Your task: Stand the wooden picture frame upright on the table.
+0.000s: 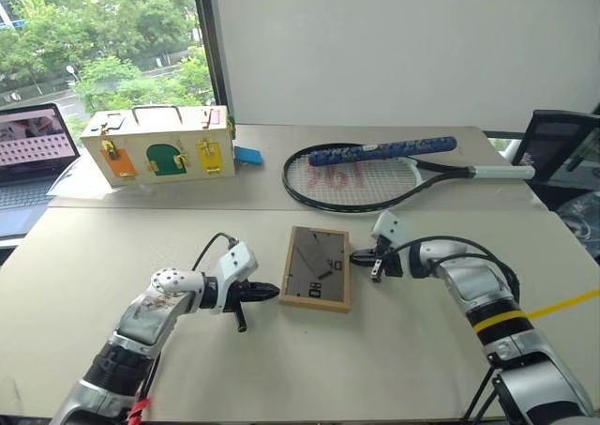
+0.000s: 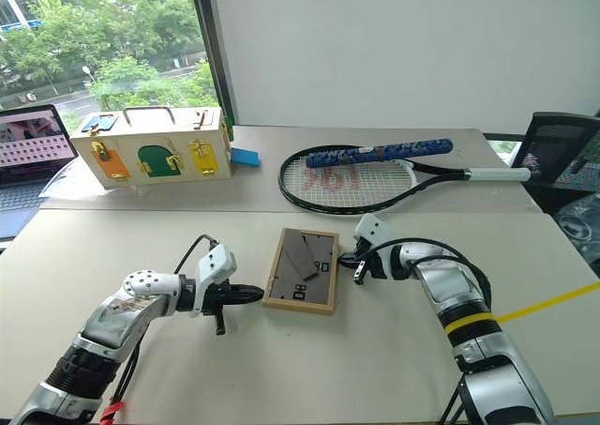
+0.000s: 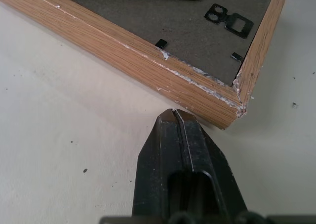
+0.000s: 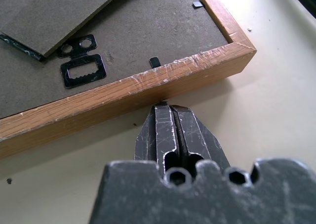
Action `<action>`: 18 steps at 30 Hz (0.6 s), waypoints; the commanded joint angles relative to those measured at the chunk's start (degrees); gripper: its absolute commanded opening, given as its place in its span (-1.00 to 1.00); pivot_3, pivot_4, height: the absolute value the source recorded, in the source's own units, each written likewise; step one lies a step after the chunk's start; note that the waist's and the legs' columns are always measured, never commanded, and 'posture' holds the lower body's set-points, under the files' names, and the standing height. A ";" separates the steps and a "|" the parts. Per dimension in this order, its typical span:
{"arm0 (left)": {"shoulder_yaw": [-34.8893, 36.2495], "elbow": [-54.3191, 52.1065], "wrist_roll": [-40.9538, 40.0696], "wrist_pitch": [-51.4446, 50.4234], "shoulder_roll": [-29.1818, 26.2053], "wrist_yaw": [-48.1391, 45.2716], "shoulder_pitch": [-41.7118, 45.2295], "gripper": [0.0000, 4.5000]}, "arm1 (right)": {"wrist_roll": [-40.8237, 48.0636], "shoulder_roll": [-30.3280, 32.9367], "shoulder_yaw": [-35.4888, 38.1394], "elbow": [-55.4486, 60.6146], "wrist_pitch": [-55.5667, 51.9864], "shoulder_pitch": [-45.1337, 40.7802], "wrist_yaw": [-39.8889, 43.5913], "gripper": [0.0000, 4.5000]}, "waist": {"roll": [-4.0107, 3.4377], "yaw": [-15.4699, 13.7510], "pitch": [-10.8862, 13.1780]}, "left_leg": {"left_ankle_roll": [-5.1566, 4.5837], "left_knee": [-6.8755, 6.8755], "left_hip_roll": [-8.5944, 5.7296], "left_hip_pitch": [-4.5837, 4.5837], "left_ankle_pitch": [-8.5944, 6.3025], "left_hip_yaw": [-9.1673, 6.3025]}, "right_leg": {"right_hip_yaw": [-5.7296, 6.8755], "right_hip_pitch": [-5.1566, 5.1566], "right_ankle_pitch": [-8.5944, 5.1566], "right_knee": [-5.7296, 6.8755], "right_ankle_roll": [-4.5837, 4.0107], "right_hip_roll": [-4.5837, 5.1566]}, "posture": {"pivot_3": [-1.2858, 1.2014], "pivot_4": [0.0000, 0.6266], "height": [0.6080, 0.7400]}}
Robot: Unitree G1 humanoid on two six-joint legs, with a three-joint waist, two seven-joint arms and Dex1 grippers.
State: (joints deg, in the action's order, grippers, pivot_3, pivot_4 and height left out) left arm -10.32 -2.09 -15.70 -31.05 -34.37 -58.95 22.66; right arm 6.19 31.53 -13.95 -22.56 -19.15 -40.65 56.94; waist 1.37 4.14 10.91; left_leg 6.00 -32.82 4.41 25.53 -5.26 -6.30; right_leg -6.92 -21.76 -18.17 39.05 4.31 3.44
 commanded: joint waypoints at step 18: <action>8.87 6.49 -2.24 -0.90 -2.06 5.33 1.58 -1.00 | 11.74 11.78 11.76 30.15 -15.20 19.00 4.99 -0.98 | -0.03 -1.41 -0.02 | 0.00 0.00 0.00 -0.32 -0.02 0.00 | 0.01 0.42 -0.25 -0.12 0.37 0.02 | 0.03 -0.52 0.70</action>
State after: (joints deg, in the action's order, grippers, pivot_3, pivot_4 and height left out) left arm -3.36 4.60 -16.29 -30.23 -36.83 -54.96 23.05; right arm 13.80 42.71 -5.28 2.02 -32.78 -21.41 60.32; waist 1.34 2.73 10.89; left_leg 6.00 -32.82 4.41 25.21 -5.27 -6.30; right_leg -6.91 -21.34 -18.42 38.94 4.69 3.45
